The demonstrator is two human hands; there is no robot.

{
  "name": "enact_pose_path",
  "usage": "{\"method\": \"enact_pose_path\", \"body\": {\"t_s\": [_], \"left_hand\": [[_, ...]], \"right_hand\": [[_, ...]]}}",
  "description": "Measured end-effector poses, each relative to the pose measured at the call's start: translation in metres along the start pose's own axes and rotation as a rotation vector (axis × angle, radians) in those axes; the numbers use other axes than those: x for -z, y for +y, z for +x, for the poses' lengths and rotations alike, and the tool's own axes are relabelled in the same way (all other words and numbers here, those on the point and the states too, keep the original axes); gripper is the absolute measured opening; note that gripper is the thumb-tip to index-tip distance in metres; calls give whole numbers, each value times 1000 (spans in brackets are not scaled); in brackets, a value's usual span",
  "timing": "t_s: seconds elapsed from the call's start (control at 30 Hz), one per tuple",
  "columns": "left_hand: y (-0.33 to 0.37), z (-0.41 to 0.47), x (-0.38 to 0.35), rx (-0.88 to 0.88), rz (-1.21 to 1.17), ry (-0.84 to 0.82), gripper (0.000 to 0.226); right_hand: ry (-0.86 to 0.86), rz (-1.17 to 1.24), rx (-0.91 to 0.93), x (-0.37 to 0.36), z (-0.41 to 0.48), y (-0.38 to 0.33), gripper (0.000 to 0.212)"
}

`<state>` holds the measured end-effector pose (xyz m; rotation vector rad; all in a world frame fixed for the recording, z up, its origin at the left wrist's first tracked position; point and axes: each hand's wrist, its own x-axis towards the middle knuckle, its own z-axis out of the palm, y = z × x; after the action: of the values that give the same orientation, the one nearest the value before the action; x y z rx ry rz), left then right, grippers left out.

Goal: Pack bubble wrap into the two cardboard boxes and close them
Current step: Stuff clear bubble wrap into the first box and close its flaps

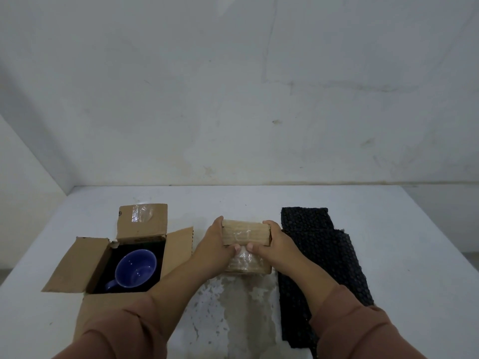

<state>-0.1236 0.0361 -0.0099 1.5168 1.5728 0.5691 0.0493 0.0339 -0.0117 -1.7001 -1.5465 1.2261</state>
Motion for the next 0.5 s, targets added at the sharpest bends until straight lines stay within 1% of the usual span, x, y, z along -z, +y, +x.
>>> {"method": "enact_pose_path", "body": {"t_s": [0.13, 0.2, 0.27, 0.33, 0.4, 0.5], "left_hand": [[5, -2, 0, 17, -34, 9, 74], [7, -5, 1, 40, -66, 15, 71], [5, -8, -1, 31, -61, 41, 65], [0, -12, -6, 1, -9, 81, 61], [-5, -18, -12, -22, 75, 93, 63], [-10, -26, -20, -42, 211, 135, 62]], "right_hand": [[-66, 31, -17, 5, -5, -4, 61], [-80, 2, -18, 8, -7, -5, 65], [-61, -82, 10, 10, -9, -2, 71], [-17, -158, 47, 7, -12, 4, 68], [14, -211, 62, -1, -16, 12, 64], [3, -199, 66, -14, -20, 23, 63]]}}
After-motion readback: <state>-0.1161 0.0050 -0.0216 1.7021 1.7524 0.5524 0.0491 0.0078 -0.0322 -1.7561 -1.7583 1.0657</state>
